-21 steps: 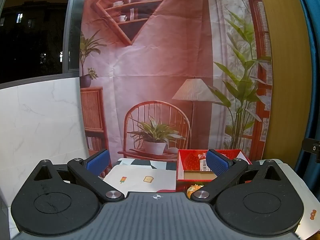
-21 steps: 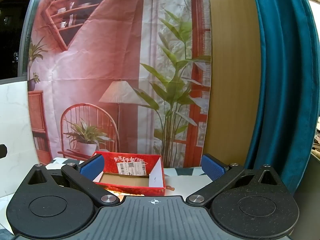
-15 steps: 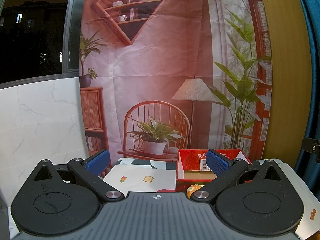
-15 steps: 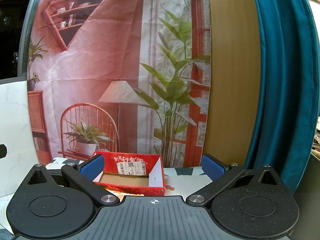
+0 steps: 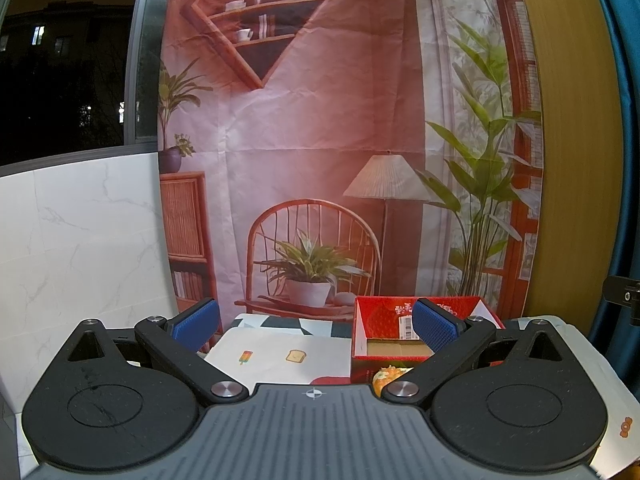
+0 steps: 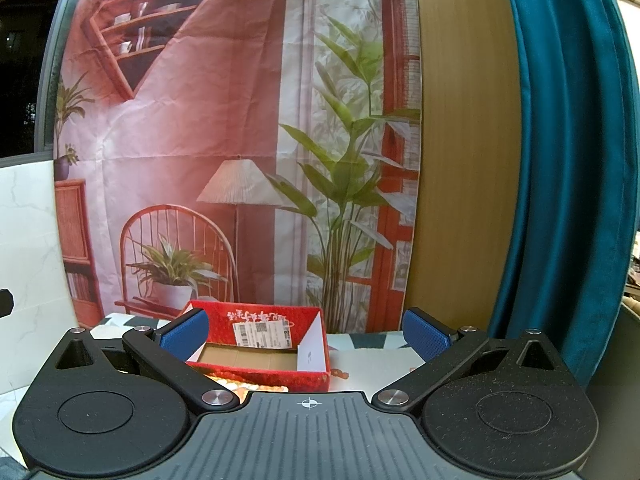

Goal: Organize soft objects

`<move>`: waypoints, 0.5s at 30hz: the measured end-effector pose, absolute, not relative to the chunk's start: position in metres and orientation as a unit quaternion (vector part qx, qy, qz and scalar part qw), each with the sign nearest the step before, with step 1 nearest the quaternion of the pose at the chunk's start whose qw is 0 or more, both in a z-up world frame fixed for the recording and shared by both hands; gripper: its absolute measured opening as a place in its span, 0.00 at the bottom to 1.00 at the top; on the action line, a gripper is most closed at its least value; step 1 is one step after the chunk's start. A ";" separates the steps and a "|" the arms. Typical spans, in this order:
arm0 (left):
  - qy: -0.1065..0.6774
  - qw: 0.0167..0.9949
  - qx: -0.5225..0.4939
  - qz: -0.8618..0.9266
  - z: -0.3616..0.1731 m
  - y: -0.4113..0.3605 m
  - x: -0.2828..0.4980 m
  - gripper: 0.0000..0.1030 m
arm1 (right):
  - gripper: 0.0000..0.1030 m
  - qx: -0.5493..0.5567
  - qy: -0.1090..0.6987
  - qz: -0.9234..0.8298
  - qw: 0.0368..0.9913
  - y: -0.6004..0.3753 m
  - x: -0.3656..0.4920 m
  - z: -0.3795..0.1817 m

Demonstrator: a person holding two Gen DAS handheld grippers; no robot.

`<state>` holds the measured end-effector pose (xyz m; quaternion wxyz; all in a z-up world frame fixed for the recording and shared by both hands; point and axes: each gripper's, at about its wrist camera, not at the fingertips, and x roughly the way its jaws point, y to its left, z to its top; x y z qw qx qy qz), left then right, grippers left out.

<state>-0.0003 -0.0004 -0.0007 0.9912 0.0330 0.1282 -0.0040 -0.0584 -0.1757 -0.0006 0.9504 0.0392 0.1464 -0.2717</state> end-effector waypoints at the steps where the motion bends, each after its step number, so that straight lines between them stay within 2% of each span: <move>1: 0.128 0.991 0.033 -0.004 -0.001 0.000 0.000 1.00 | 1.00 0.039 0.146 -0.272 0.950 -0.176 -0.058 -0.001; 15: 0.128 0.991 0.033 -0.004 -0.001 0.000 0.000 1.00 | 1.00 0.039 0.147 -0.272 0.950 -0.175 -0.059 0.001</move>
